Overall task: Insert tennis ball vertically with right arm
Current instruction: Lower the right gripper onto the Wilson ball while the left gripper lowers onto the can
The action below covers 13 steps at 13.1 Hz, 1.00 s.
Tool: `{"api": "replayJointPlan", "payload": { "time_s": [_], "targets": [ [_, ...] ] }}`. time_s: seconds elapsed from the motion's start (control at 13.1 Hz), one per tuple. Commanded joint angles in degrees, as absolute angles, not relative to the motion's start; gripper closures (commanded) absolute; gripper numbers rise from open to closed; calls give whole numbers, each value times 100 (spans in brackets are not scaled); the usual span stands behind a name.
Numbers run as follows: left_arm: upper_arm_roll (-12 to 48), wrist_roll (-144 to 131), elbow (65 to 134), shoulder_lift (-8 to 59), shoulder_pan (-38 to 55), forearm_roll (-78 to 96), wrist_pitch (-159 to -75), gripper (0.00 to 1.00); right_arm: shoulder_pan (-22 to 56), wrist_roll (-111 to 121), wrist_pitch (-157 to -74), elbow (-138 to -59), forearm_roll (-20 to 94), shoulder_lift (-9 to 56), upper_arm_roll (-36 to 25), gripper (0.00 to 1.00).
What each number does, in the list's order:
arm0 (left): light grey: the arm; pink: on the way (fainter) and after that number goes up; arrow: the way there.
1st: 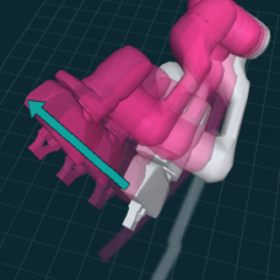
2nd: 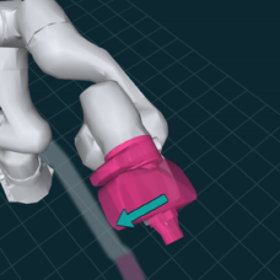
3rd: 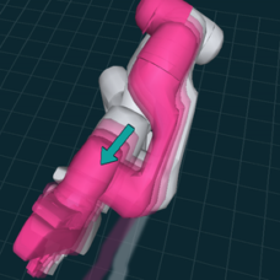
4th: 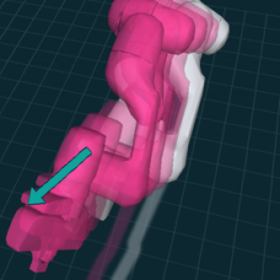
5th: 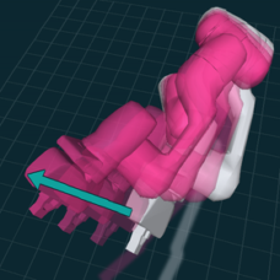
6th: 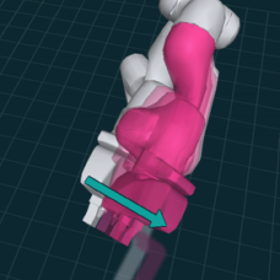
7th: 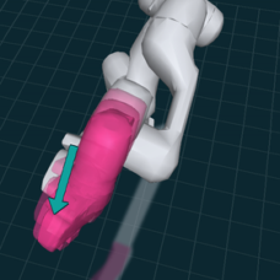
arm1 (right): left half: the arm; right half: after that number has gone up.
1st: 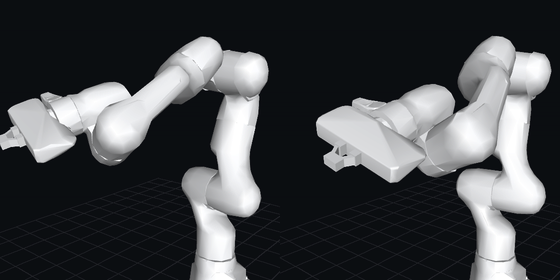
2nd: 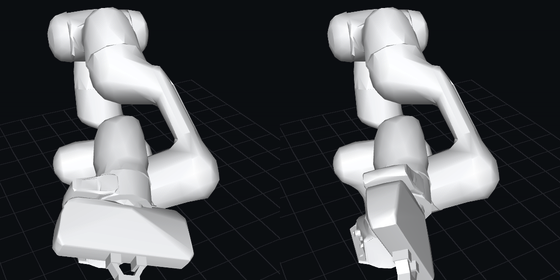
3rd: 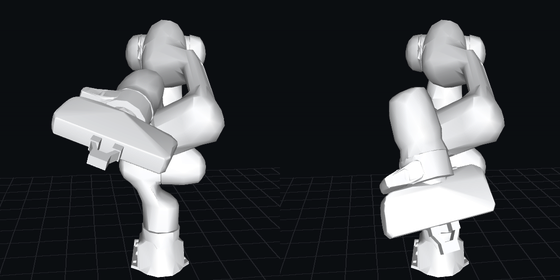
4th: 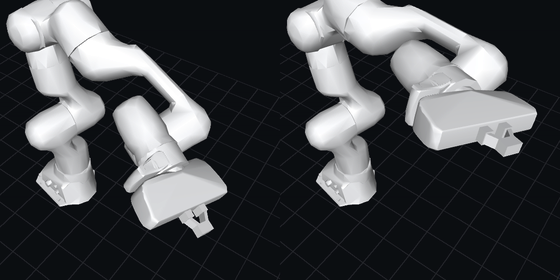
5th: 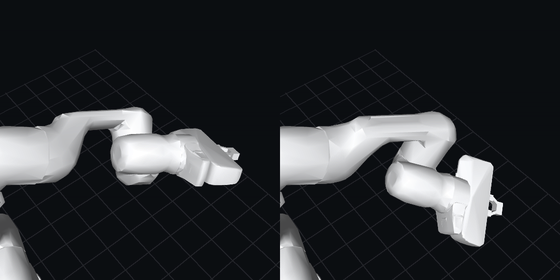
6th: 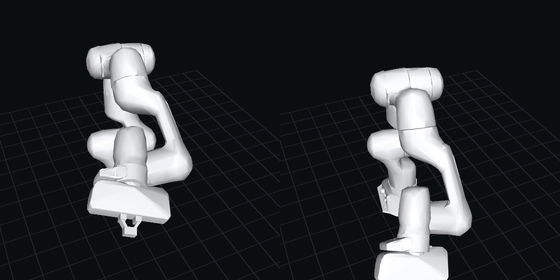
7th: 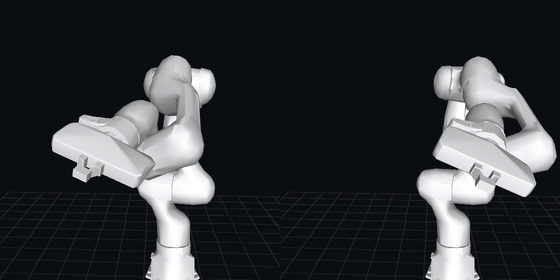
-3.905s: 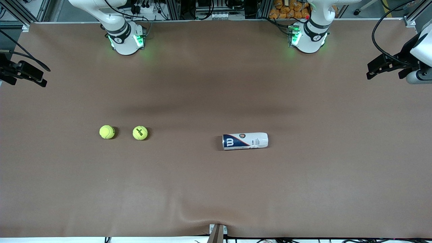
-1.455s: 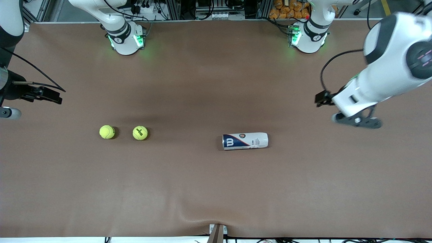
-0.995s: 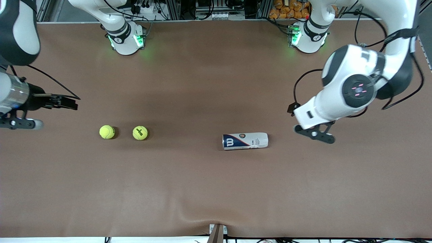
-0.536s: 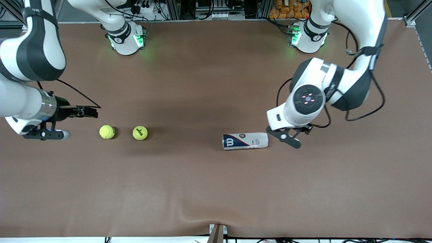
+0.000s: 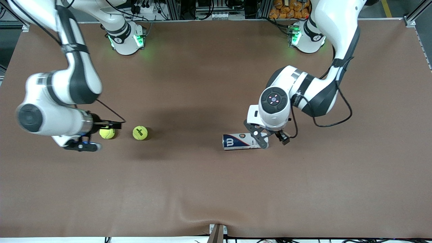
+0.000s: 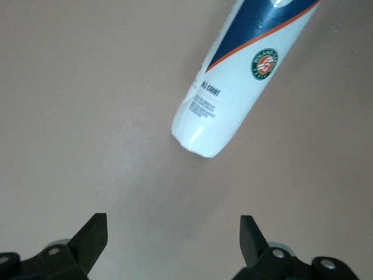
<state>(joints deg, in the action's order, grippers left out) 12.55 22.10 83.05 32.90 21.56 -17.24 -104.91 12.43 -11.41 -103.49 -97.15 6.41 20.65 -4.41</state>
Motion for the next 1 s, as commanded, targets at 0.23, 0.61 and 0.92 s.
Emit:
{"api": "replayJointPlan", "payload": {
  "time_s": [0.23, 0.61, 0.92],
  "targets": [
    [1169, 2856, 7831, 3849, 2706, -2214, -10485, 0, 1643, -1503, -11214, -10204, 703, 2363, -492, 0],
    [1169, 2874, 7761, 4218, 2988, -2820, -10573, 0, 1670, -1494, -11891, -10450, 694, 2741, -492, 0],
    [1125, 2900, 7734, 4464, 3234, -3217, -10573, 0, 1758, -1529, -12137, -10608, 703, 2971, -492, 0]
  ]
}}
